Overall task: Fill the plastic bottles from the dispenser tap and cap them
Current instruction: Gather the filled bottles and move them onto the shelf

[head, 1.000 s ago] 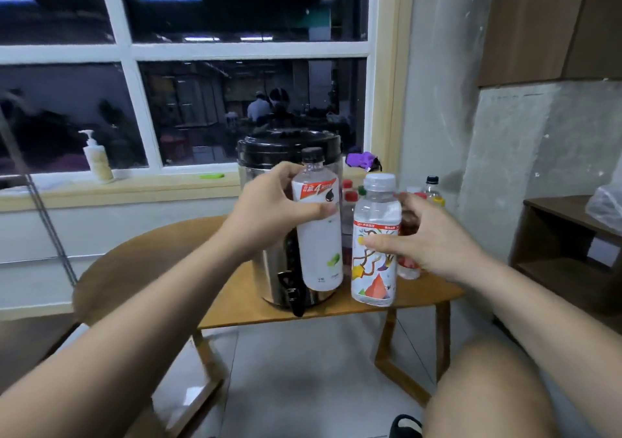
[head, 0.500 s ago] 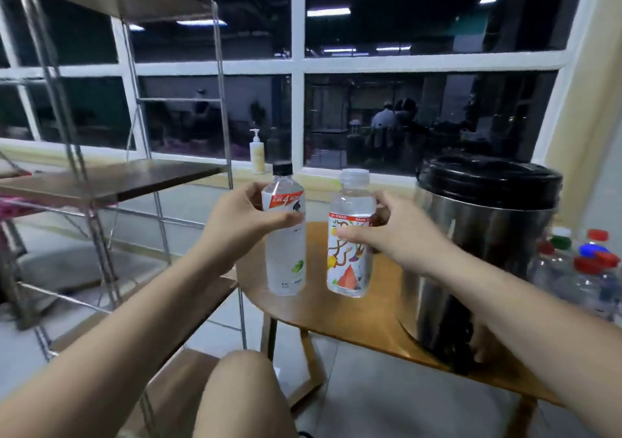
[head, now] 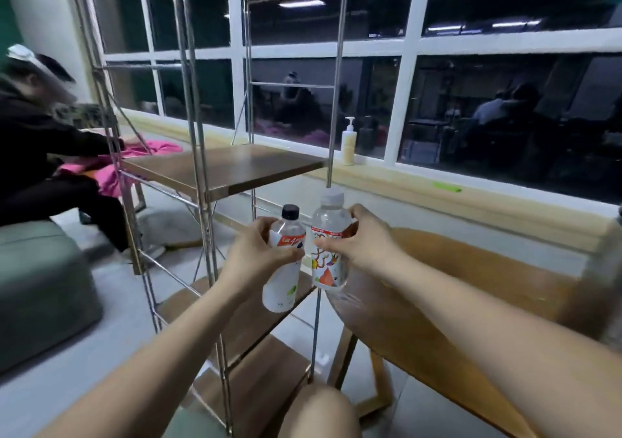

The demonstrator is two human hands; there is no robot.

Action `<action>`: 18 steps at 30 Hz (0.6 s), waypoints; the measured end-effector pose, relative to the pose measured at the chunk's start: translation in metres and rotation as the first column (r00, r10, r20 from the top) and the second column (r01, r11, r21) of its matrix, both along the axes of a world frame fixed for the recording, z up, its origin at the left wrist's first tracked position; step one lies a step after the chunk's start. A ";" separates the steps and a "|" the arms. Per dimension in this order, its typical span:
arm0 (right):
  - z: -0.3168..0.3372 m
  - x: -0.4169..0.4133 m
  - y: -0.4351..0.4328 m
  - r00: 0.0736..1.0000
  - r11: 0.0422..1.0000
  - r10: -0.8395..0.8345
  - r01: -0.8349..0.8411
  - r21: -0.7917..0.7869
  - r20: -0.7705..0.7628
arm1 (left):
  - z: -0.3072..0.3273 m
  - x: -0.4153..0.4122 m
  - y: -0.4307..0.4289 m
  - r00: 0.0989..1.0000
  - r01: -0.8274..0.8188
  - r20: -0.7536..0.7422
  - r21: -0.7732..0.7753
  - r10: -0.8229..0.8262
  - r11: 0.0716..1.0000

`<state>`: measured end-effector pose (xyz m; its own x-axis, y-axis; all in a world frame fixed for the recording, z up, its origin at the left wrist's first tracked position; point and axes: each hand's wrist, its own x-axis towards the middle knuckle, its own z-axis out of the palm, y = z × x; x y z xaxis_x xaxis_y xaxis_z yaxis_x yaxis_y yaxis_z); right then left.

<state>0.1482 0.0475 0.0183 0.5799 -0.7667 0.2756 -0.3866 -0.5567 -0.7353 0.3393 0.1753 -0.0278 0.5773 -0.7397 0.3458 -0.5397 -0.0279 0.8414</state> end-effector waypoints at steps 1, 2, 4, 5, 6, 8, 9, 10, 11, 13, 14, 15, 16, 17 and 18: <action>-0.010 0.011 -0.006 1.000 1.000 -0.001 0.001 0.014 -0.006 | -0.011 0.006 -0.006 0.999 -0.031 -0.008 0.011 0.031 0.999; -0.021 0.021 -0.011 1.000 0.999 -0.004 0.004 0.034 -0.008 | -0.021 0.012 -0.013 0.998 -0.061 -0.020 0.023 0.062 0.998; -0.042 0.039 -0.024 1.000 0.996 -0.001 0.001 0.088 0.003 | -0.042 0.024 -0.029 0.993 -0.111 -0.042 0.048 0.113 0.993; -0.053 0.047 -0.031 1.000 0.994 -0.006 0.005 0.113 0.007 | -0.052 0.029 -0.038 0.989 -0.133 -0.060 0.060 0.136 0.989; -0.063 0.055 -0.038 1.000 0.992 -0.018 0.017 0.126 0.007 | -0.059 0.033 -0.047 0.984 -0.152 -0.081 0.061 0.156 0.987; -0.085 0.072 -0.053 1.000 0.988 -0.027 0.025 0.155 0.012 | -0.071 0.043 -0.066 0.974 -0.188 -0.112 0.081 0.197 0.979; -0.095 0.080 -0.061 1.000 0.985 -0.028 0.025 0.172 0.013 | -0.073 0.048 -0.075 0.968 -0.202 -0.131 0.098 0.214 0.974; -0.104 0.088 -0.067 1.000 0.982 -0.029 0.026 0.188 0.009 | -0.078 0.054 -0.086 0.963 -0.206 -0.151 0.118 0.223 0.971; -0.111 0.095 -0.073 1.000 0.979 -0.031 0.031 0.200 -0.004 | -0.083 0.061 -0.097 0.959 -0.206 -0.166 0.139 0.227 0.969; -0.123 0.111 -0.087 0.999 0.977 -0.024 0.029 0.211 -0.026 | -0.092 0.073 -0.118 0.955 -0.227 -0.160 0.153 0.251 0.962; -0.128 0.118 -0.094 0.999 0.976 -0.019 0.026 0.218 -0.036 | -0.096 0.079 -0.128 0.949 -0.261 -0.143 0.149 0.282 0.954; -0.133 0.126 -0.101 0.999 0.974 -0.013 0.024 0.224 -0.047 | -0.099 0.084 -0.137 0.939 -0.297 -0.132 0.148 0.316 0.943; -0.138 0.135 -0.108 0.998 0.973 -0.005 0.019 0.231 -0.058 | -0.103 0.088 -0.145 0.929 -0.330 -0.126 0.146 0.349 0.933; -0.143 0.142 -0.114 0.998 0.970 0.005 0.011 0.245 -0.065 | -0.108 0.095 -0.153 0.919 -0.356 -0.127 0.148 0.374 0.923; -0.148 0.150 -0.120 0.998 0.966 0.015 0.003 0.259 -0.066 | -0.113 0.101 -0.161 0.911 -0.368 -0.144 0.141 0.387 0.919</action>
